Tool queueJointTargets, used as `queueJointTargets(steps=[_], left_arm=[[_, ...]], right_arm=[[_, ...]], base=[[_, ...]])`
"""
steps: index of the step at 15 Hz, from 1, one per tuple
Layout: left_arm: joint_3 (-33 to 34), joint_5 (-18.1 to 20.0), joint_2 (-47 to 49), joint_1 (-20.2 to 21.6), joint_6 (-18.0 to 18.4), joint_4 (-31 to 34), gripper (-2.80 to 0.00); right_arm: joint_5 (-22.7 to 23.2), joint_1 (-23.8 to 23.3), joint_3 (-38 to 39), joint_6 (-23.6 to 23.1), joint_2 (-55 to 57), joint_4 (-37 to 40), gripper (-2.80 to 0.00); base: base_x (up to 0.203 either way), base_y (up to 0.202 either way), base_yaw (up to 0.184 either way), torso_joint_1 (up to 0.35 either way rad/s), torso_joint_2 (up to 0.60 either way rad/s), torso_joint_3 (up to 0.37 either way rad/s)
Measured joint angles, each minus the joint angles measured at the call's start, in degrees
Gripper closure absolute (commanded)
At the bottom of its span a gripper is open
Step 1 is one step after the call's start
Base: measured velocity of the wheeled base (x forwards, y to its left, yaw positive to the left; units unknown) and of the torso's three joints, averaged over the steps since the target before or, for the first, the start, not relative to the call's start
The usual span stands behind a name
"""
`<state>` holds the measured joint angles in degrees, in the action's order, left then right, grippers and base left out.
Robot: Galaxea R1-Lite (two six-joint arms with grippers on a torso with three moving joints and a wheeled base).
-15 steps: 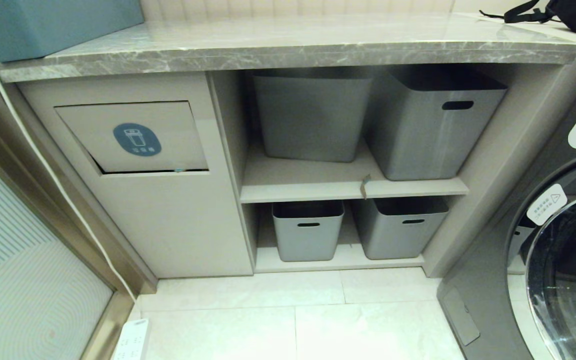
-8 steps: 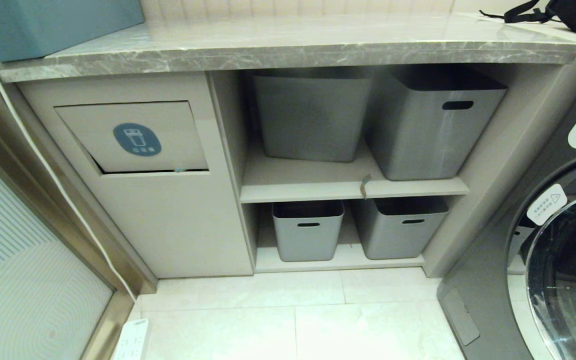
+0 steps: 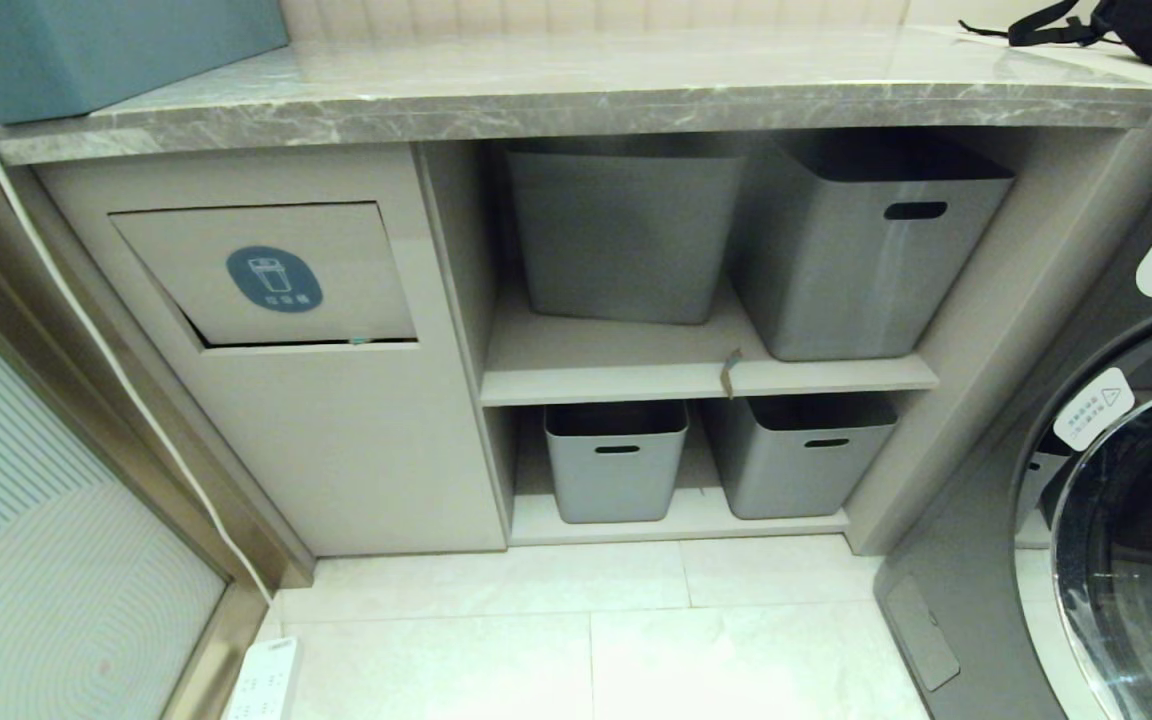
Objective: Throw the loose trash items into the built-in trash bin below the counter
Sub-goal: Pick up the garbage
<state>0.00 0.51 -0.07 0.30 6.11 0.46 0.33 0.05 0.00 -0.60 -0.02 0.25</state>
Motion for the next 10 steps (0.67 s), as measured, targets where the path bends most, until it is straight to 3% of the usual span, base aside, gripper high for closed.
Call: queueJointTargets(steps=[10], left_arm=[[0.0,0.0,0.0,0.0,-0.5,0.1,0.0]], right_arm=[[0.0,0.0,0.0,-0.1,0.0,0.0,0.0]], base=[[0.0,0.0,0.0,0.0,0.0,0.0]])
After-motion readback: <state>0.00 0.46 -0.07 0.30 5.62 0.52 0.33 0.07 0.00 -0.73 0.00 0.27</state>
